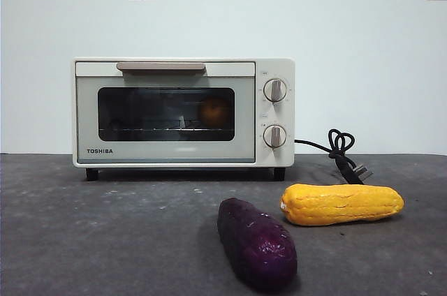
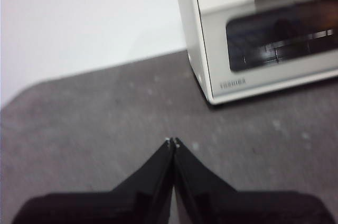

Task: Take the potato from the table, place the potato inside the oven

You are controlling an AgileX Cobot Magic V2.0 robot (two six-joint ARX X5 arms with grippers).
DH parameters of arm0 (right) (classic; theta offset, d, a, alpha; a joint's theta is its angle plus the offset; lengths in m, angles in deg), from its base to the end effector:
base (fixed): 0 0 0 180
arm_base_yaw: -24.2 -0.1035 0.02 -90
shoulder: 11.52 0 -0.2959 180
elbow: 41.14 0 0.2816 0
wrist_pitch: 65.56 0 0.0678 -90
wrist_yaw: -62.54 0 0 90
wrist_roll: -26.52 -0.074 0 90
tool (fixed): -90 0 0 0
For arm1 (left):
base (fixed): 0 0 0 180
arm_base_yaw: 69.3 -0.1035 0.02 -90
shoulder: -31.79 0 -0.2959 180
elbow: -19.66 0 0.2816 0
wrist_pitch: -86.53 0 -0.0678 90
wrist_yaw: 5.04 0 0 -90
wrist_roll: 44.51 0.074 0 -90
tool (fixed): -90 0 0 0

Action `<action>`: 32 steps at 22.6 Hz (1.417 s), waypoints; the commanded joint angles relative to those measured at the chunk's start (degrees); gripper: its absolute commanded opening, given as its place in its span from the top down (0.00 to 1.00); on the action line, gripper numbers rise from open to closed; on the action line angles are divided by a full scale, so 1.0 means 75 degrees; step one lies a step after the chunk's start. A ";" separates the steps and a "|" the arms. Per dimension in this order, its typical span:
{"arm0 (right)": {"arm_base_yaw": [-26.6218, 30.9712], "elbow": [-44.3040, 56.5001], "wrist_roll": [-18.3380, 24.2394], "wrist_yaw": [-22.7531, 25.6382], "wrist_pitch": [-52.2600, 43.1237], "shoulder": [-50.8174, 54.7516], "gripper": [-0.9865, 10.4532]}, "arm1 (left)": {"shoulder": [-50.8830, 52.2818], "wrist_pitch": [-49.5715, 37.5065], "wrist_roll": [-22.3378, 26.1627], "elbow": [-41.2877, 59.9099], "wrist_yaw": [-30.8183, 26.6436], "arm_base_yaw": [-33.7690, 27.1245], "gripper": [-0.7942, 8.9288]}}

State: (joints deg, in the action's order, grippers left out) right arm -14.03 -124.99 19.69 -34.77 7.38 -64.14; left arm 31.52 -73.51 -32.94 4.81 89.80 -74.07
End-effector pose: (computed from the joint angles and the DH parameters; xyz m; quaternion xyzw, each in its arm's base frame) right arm 0.1407 0.1228 0.3907 -0.0434 0.3641 0.3406 0.8658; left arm 0.1376 0.0052 0.1625 0.0968 0.0465 -0.0053 0.9942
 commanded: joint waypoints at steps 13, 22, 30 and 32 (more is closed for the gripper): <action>-0.0017 0.0015 -0.0020 0.0020 -0.0012 0.0073 0.91 | -0.0003 0.0475 -0.0399 0.0256 -0.0017 -0.0023 0.92; 0.1539 0.0516 0.0871 0.0134 -0.1647 0.1358 0.91 | -0.0003 0.0475 -0.0399 0.0256 -0.0023 -0.0023 0.92; 0.4255 0.5047 0.1332 -0.0385 -0.6181 0.4514 0.91 | -0.0003 0.0475 -0.0399 0.0256 -0.0023 -0.0023 0.92; 0.4406 0.5989 0.1145 -0.0379 -0.6878 0.5024 0.91 | -0.0003 0.0475 -0.0399 0.0256 -0.0023 -0.0023 0.92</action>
State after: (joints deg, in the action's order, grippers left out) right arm 18.71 -84.23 29.05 -37.57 -42.06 -27.84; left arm 31.43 -70.58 -35.58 6.26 89.75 -74.07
